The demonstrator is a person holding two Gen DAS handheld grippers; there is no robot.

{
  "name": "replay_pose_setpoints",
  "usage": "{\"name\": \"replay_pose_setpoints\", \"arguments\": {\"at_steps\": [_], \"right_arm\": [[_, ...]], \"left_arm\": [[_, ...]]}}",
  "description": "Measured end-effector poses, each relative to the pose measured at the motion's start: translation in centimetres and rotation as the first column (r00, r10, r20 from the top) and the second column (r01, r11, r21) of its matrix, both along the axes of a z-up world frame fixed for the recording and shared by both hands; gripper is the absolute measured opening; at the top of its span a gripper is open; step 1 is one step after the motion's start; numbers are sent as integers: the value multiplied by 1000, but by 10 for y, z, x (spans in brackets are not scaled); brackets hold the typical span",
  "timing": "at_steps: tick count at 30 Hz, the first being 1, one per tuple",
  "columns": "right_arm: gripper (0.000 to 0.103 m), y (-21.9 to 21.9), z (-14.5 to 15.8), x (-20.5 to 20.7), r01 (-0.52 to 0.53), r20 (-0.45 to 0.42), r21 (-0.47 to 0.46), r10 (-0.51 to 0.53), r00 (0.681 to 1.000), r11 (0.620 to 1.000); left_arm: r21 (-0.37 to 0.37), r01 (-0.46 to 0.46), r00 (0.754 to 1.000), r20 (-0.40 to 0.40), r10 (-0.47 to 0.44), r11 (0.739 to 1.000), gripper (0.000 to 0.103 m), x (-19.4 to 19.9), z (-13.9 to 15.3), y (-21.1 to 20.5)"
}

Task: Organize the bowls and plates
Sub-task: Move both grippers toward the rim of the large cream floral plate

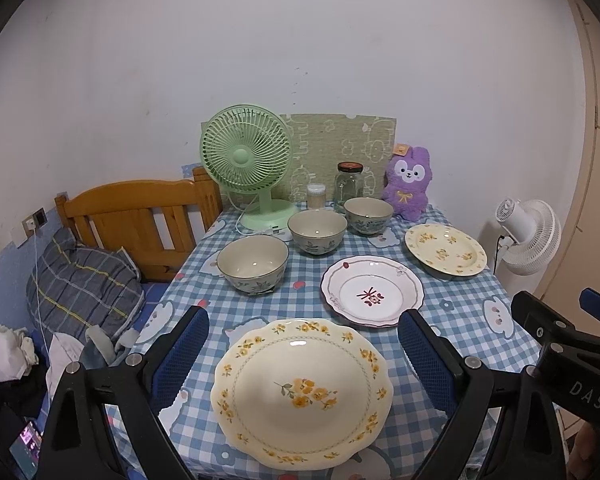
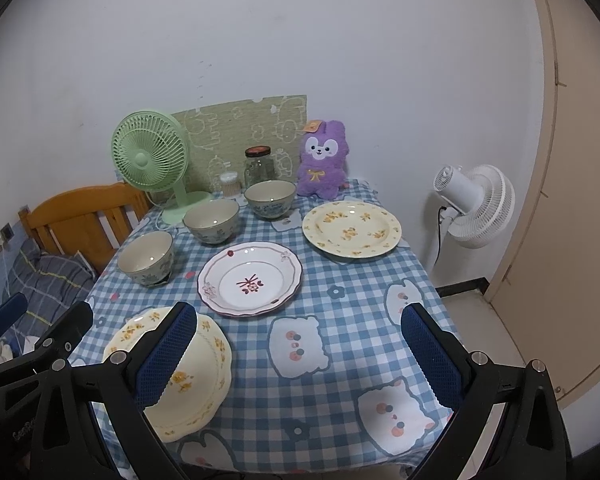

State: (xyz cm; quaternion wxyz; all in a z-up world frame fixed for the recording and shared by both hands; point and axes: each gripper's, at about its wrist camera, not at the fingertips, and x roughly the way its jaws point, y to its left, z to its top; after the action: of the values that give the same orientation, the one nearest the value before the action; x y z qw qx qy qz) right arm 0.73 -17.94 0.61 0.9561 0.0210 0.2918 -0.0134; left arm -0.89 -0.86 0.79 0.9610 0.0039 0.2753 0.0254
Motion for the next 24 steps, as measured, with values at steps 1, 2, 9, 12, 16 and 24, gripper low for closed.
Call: {"name": "replay_pose_setpoints", "arguments": {"at_steps": [1,2,9,12,16,24], "right_arm": [[103,1,0,0,-1,1,-3,1,1000,1000],[103,1,0,0,-2,1,-3,2,1000,1000],[103,6,-1,4,-33,-6,-6,33,999,999],[102,7,-1,9,-32,-18,3,32,999,999],[98,13,-1,17,-29,-42,12,30,999,1000],[95,34,-7,37,-29,-77,20,31,997,999]], "left_arm": [[-2,1,1000,0,-1,1000,96,0,0,0],[-2,1,1000,0,-1,1000,96,0,0,0],[-7,-16,1000,-11,16,1000,96,6,-3,3],[-5,-22,1000,-12,22,1000,96,7,-3,5],[-1,-22,1000,-17,22,1000,96,11,-3,8],[-4,-14,999,-49,13,1000,92,30,-8,25]]}}
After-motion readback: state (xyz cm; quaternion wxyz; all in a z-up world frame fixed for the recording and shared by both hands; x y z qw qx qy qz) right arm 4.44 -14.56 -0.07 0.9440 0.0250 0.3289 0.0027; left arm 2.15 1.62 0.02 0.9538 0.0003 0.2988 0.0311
